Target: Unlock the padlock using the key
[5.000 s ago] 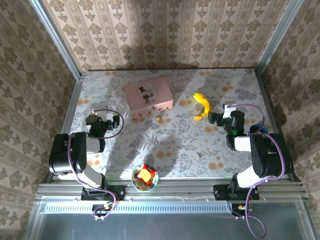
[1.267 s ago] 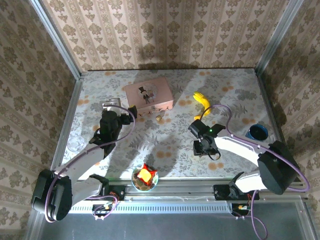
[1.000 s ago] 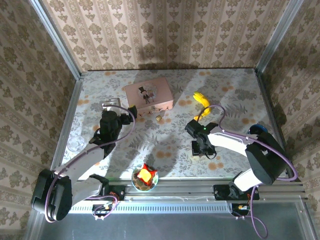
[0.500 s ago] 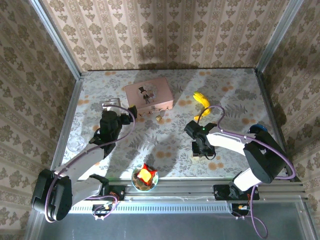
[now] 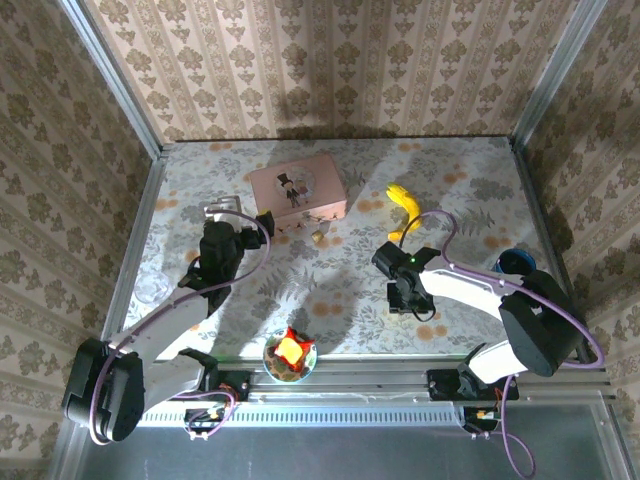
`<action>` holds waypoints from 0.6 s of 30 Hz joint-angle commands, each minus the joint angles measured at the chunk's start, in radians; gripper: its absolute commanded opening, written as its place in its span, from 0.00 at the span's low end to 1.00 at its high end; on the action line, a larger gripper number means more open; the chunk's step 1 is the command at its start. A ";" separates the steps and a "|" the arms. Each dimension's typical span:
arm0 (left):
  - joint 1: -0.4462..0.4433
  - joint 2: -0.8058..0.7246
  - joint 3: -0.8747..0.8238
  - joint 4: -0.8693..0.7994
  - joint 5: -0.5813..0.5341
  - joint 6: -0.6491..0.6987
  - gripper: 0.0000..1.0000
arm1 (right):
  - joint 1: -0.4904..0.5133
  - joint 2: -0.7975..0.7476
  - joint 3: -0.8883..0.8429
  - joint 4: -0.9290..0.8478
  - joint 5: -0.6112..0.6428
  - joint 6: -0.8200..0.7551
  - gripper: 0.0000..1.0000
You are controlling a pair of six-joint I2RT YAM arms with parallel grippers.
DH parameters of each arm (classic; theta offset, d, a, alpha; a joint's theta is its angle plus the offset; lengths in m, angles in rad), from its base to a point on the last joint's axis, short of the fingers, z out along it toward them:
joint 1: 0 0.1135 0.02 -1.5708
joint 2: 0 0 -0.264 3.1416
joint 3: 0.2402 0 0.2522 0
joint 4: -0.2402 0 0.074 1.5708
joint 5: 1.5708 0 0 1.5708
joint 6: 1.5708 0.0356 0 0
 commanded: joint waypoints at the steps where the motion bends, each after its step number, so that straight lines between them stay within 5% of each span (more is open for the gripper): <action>1: -0.002 -0.009 0.009 0.009 -0.006 -0.003 1.00 | 0.020 -0.018 -0.001 -0.007 0.001 0.049 0.45; 18: -0.001 -0.015 -0.001 0.006 -0.016 -0.009 1.00 | 0.035 0.037 -0.023 0.008 0.047 0.092 0.47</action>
